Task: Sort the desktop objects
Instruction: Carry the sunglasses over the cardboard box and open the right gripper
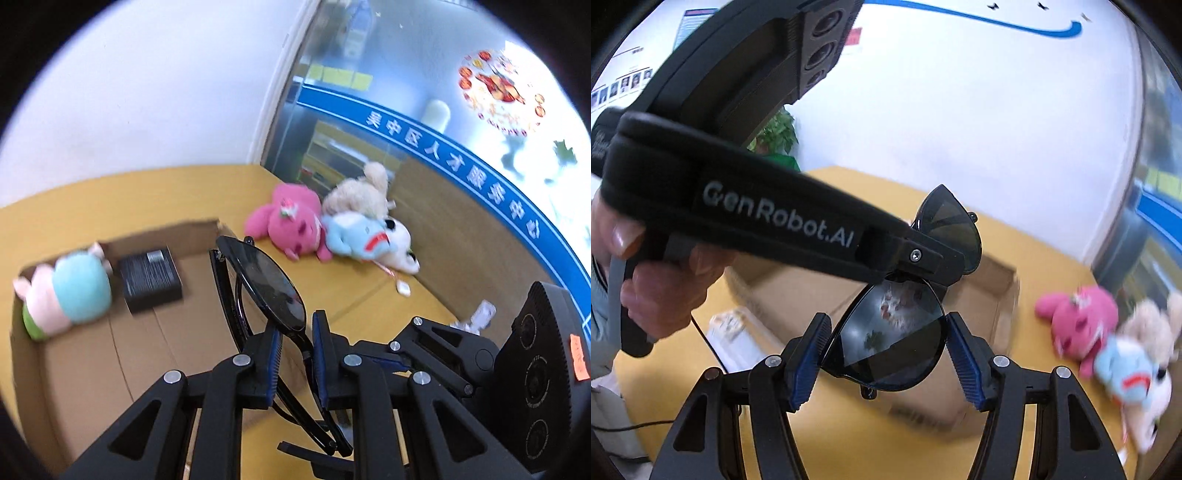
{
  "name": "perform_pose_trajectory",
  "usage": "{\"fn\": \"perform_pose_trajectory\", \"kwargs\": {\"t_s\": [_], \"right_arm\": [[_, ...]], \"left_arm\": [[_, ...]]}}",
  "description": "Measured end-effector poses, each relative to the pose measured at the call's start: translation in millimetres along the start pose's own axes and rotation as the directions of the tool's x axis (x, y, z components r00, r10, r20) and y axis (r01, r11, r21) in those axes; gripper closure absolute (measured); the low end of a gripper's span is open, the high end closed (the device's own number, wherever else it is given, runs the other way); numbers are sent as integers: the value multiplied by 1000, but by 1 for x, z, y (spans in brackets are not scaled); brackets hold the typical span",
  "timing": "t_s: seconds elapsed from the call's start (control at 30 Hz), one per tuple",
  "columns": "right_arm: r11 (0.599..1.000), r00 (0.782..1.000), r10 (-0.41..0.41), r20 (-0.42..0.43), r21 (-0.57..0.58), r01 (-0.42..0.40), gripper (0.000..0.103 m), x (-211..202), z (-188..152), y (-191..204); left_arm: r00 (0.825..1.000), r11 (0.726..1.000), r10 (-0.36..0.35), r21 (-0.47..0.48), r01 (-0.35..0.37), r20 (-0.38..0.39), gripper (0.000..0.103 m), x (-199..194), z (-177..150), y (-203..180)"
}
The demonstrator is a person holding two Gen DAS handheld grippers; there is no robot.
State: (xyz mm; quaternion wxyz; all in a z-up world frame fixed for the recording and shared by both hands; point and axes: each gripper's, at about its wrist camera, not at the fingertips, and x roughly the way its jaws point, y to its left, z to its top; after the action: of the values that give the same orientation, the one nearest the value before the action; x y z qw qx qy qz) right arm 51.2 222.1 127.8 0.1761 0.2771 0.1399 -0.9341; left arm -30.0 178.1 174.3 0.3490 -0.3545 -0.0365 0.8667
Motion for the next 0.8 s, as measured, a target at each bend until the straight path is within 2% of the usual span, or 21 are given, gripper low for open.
{"fn": "perform_pose_trajectory", "kwargs": {"t_s": [0.17, 0.33, 0.5, 0.67, 0.8], "right_arm": [[1000, 1000, 21, 20, -22, -20, 41, 30, 48, -46], [999, 998, 38, -59, -34, -40, 41, 81, 63, -86], [996, 981, 78, -178, 46, -71, 41, 142, 44, -126], [984, 941, 135, -309, 156, -89, 41, 205, 17, -156], [969, 901, 191, -389, 220, -111, 41, 243, -1, -168]], "left_arm": [[998, 1000, -20, -17, 21, 63, 87, 21, 57, 35], [998, 993, -60, -105, 59, -12, 87, 67, 81, 71], [988, 974, -101, -212, 74, -118, 88, 144, 78, 107], [967, 945, -137, -322, 61, -217, 89, 212, 62, 138], [948, 925, -146, -378, 30, -282, 89, 243, 46, 155]]}}
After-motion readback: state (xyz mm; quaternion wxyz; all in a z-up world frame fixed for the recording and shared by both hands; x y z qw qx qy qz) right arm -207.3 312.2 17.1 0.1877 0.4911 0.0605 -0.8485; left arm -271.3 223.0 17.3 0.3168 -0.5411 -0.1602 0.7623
